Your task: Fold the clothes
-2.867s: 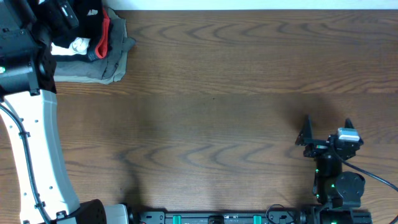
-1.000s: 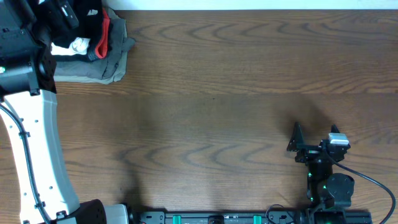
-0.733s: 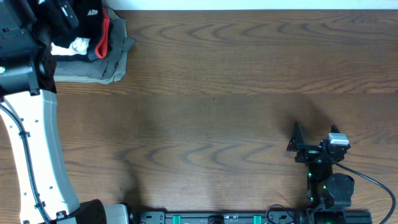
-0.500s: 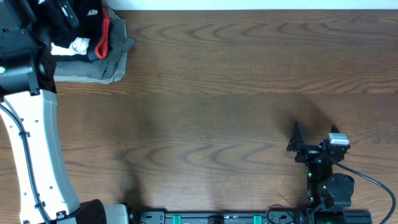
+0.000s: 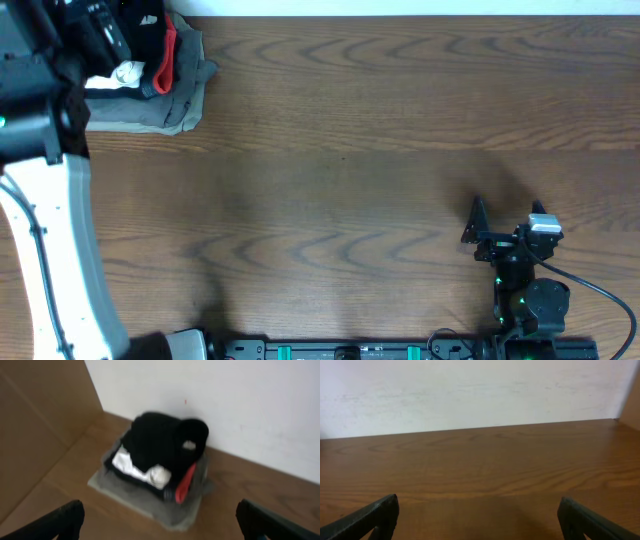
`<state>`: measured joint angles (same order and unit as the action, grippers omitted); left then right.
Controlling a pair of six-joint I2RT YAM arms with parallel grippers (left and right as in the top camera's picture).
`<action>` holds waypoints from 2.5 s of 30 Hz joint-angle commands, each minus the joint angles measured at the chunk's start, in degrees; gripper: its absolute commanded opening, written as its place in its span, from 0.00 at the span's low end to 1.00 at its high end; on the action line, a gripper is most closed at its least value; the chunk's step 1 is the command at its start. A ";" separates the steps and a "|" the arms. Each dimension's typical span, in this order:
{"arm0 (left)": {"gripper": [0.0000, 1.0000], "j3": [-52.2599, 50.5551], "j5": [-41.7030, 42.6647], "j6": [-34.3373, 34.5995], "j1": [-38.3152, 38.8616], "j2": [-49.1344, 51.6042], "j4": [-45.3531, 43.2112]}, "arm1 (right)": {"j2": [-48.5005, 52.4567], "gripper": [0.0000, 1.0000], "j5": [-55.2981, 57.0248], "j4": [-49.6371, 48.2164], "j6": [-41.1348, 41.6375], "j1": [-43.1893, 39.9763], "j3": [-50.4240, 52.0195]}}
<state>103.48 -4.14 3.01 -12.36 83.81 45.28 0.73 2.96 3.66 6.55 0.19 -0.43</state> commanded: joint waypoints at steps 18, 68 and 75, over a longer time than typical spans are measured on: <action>0.98 -65.16 16.37 0.33 5.22 -45.79 -38.88 | -0.42 0.99 -0.22 0.26 0.70 0.55 0.11; 0.98 -103.25 12.26 -0.37 8.96 -83.58 -41.88 | -0.42 0.99 -0.22 0.28 0.70 0.55 0.11; 0.98 -103.25 12.26 -0.37 8.96 -83.58 -41.88 | -0.42 0.99 -0.22 0.28 0.70 0.55 0.11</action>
<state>0.78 7.31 2.98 -3.64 0.62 0.82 0.69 2.94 3.68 6.57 0.19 -0.40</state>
